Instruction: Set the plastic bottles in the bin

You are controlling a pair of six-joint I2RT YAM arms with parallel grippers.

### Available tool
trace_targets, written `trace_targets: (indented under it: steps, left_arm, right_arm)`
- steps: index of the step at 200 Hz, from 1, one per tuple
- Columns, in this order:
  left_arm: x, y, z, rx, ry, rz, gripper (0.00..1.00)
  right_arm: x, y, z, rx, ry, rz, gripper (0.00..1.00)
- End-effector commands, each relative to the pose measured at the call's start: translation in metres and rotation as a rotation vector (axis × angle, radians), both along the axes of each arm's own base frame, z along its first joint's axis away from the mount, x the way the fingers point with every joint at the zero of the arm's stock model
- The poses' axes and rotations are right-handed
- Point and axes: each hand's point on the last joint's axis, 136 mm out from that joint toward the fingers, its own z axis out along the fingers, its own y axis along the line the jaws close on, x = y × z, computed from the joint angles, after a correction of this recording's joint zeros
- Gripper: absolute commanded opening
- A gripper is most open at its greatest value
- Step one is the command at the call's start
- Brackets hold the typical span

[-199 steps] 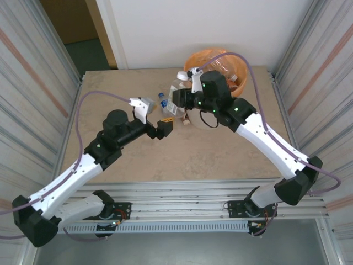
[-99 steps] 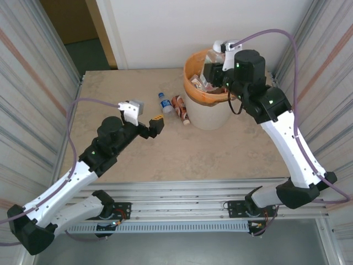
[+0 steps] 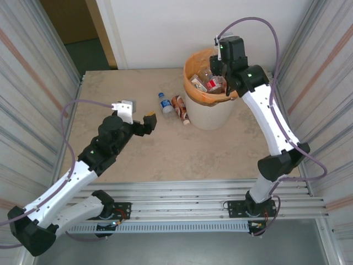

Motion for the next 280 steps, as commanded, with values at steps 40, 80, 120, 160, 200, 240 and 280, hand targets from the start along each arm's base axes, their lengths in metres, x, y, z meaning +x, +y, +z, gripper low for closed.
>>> trace_targets:
  steps: [40, 80, 120, 160, 200, 240, 280]
  left_arm:
    - [0.004, 0.014, -0.006, -0.018, 0.032, 0.064, 0.99]
    - [0.006, 0.013, -0.009, -0.025, 0.047, 0.062, 0.99]
    - [0.008, 0.012, -0.013, -0.021, 0.060, 0.059, 0.99]
    - [0.010, 0.015, -0.015, -0.028, 0.071, 0.080, 0.99]
    - [0.011, 0.016, -0.020, -0.026, 0.081, 0.090, 0.99]
    - [0.012, 0.016, -0.021, -0.024, 0.089, 0.093, 0.99]
    - [0.012, 0.016, -0.023, -0.022, 0.095, 0.092, 0.99]
  right_arm:
    - [0.020, -0.024, -0.022, -0.188, 0.050, -0.121, 0.23]
    - [0.028, -0.032, -0.043, -0.262, 0.096, -0.161, 0.28]
    - [0.031, -0.033, -0.060, -0.286, 0.137, -0.171, 0.36]
    - [0.031, -0.029, -0.073, -0.280, 0.172, -0.157, 0.58]
    - [0.029, -0.016, -0.077, -0.242, 0.185, -0.113, 0.63]
    - [0.020, 0.006, -0.072, -0.203, 0.179, -0.043, 0.65]
    - [0.014, 0.015, -0.070, -0.154, 0.183, -0.007, 0.64]
